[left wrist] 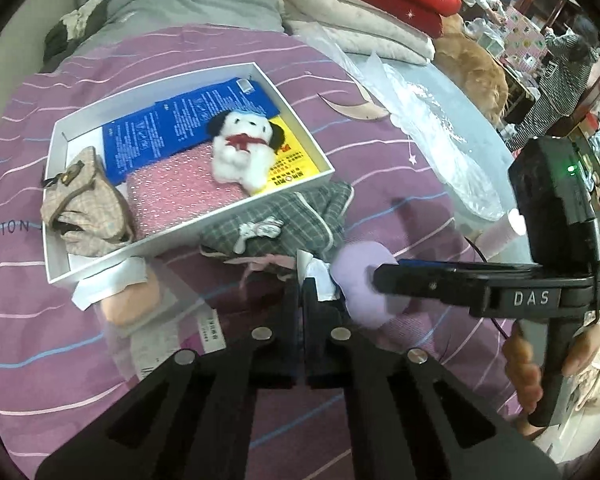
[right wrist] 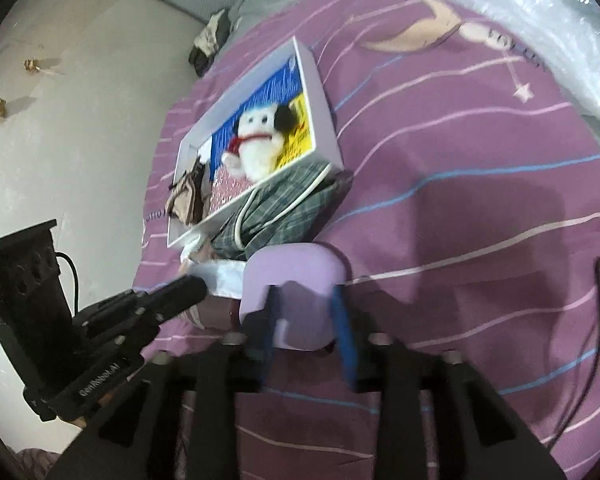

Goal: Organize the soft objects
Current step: 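Grasp the lavender soft pillow with the right gripper, then lift the lavender pillow with the right gripper toward the tray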

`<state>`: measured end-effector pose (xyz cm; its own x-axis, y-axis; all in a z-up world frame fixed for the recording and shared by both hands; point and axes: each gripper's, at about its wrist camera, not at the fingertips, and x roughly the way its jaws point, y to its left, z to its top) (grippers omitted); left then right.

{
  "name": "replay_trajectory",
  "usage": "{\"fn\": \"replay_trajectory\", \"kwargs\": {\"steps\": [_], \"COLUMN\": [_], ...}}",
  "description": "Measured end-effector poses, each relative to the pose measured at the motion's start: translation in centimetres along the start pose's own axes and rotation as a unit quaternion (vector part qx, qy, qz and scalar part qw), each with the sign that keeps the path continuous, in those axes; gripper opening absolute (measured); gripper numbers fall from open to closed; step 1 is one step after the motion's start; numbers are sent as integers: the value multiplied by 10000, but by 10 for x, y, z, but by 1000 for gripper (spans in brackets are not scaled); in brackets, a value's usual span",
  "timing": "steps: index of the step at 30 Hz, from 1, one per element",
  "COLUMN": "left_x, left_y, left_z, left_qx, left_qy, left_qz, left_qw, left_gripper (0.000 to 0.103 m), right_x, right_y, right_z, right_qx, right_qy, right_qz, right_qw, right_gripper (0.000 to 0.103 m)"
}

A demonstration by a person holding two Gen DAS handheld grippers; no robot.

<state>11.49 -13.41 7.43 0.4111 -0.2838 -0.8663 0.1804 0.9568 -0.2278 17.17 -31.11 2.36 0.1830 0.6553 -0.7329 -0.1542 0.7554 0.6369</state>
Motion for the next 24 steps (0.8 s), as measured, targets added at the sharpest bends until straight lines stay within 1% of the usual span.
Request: {"fn": "replay_trajectory", "kwargs": {"steps": [3, 5, 9, 10, 12, 14, 18, 21, 24], "left_x": [-1, -2, -6, -8, -12, -16, -20, -22, -28], "left_y": [4, 7, 15, 16, 20, 23, 28, 30, 35], "left_z": [0, 0, -1, -1, -2, -2, -2, -2, -2], "left_qx": [-53, -98, -184, -197, -251, -300, -345, -390, -442], "left_qy": [15, 12, -40, -58, -119, -179, -262, -290, -421], "left_qz": [49, 114, 146, 144, 109, 28, -199, -269, -356], "left_qw": [10000, 9999, 9997, 9997, 9996, 9994, 9989, 9985, 9975], "left_gripper": [3, 3, 3, 3, 3, 3, 3, 3, 3], "right_x": [9, 16, 31, 32, 28, 20, 5, -1, -2], "right_y": [7, 14, 20, 21, 25, 28, 32, 36, 42], "right_z": [2, 1, 0, 0, 1, 1, 2, 2, 5], "right_qx": [-57, -205, -301, -307, -328, -364, -371, -355, -333], "right_qy": [104, 205, 423, 447, 312, 112, -126, -232, -324], "right_qz": [-19, -192, -605, -637, -710, -759, -768, -794, -823], "right_qw": [9999, 9994, 9968, 9965, 9964, 9964, 9963, 9959, 9955], "right_gripper": [63, 67, 67, 67, 63, 63, 62, 62, 62]}}
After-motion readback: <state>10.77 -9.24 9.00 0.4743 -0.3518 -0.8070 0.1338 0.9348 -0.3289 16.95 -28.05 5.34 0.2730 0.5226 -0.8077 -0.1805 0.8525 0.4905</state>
